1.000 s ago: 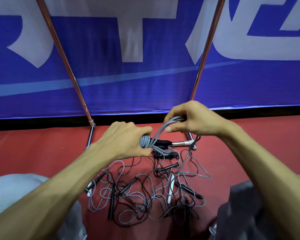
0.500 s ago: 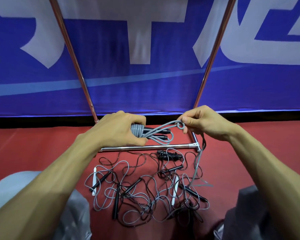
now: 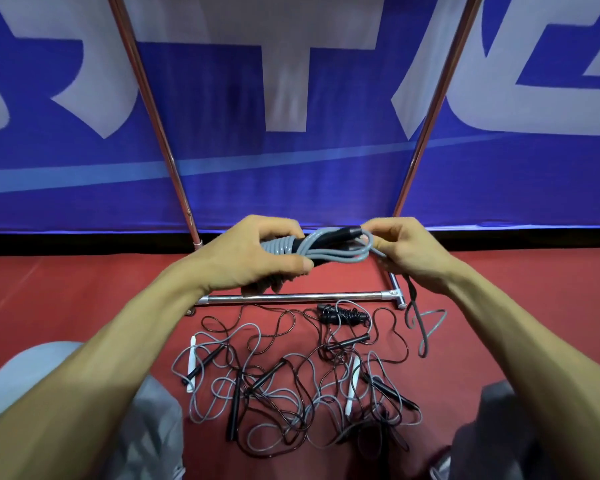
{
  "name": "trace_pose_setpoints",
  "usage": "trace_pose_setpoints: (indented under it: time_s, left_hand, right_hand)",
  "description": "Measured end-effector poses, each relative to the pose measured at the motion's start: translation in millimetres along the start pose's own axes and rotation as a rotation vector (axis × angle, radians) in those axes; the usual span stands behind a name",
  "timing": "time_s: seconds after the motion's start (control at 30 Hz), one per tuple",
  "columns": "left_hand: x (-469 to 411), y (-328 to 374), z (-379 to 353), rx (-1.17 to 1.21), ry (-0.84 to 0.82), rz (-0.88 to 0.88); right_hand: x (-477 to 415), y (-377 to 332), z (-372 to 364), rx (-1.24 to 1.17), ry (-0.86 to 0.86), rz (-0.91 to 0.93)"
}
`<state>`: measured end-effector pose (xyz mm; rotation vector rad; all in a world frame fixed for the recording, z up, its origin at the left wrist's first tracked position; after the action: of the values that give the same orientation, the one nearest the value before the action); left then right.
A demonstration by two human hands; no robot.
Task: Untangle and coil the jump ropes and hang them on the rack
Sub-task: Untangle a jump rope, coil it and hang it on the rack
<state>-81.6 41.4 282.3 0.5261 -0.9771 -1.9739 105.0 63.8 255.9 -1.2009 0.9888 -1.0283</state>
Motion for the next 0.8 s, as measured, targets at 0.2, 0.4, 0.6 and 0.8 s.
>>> trace_pose_setpoints:
  time_s: [0.2, 0.4, 0.6, 0.8]
  left_hand:
    - [-7, -5, 14, 0.215, 0.235, 0.053]
    - [-12, -11, 9, 0.331, 0.302, 0.068]
    - [-13, -7, 8, 0.434, 0.322, 0.052]
    - [-16, -21, 10, 0.231, 0.378, 0.124]
  right_hand:
    - [-2, -12, -16, -0.109, -0.093, 0.049]
    - [3, -8, -36, 0.229, -0.175, 0.019]
    - [8, -10, -46, 0.196, -0.19, -0.018]
    - [20, -16, -56, 0.754, -0.26, 0.071]
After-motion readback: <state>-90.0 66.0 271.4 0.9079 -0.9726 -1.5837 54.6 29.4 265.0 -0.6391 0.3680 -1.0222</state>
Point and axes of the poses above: each hand's wrist, its own x-axis away from the middle knuckle, its own z-axis out of the back of the hand, y = z × x, the point moved 8 cm from there along -x, towards the middle knuckle, and after that the axes turned 12 degrees about -x, right-handed, at the moved point
